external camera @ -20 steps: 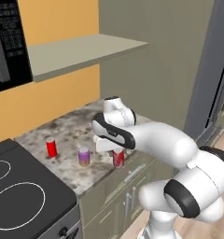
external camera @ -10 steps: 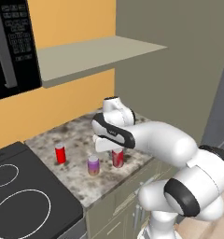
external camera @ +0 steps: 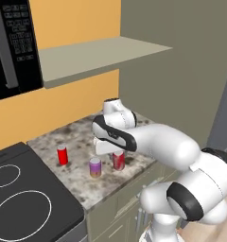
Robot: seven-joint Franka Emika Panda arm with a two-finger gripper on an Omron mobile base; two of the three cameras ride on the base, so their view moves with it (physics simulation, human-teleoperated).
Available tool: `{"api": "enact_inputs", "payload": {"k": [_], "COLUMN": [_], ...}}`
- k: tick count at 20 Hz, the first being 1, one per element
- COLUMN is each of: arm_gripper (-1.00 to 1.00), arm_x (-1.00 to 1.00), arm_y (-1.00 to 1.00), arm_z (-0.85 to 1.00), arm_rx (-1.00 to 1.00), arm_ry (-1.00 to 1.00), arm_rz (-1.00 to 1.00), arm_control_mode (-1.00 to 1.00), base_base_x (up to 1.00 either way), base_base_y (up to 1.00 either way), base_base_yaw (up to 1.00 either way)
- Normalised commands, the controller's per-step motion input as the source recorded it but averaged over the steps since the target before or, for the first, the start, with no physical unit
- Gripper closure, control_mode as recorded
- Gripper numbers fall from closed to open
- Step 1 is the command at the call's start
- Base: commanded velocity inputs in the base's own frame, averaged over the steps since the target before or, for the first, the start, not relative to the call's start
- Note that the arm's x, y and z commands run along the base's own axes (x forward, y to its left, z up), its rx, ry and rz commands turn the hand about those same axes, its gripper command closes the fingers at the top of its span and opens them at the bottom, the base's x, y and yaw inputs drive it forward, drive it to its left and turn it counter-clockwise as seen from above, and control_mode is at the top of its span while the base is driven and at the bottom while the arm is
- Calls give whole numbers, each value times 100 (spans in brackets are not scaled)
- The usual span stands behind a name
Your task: Four empty soda cans are scattered around the kitchen. Gather all the cans and cluster them next to the stove for recycling.
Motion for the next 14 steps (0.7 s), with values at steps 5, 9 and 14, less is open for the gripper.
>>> {"api": "enact_inputs", "payload": {"k": [5, 9, 14], "arm_gripper": [100, 100, 100], "arm_x": [0, 0, 57], "arm_y": [0, 0, 4], "arm_z": [0, 0, 0], "arm_rx": [0, 0, 0], "arm_ry": [0, 0, -4], "arm_rz": [0, 0, 7], "arm_control_mode": [100, 100, -100], "base_base_x": [0, 9, 0], "base_base_y": [0, 2, 0], "base_base_yaw": [0, 0, 0]}}
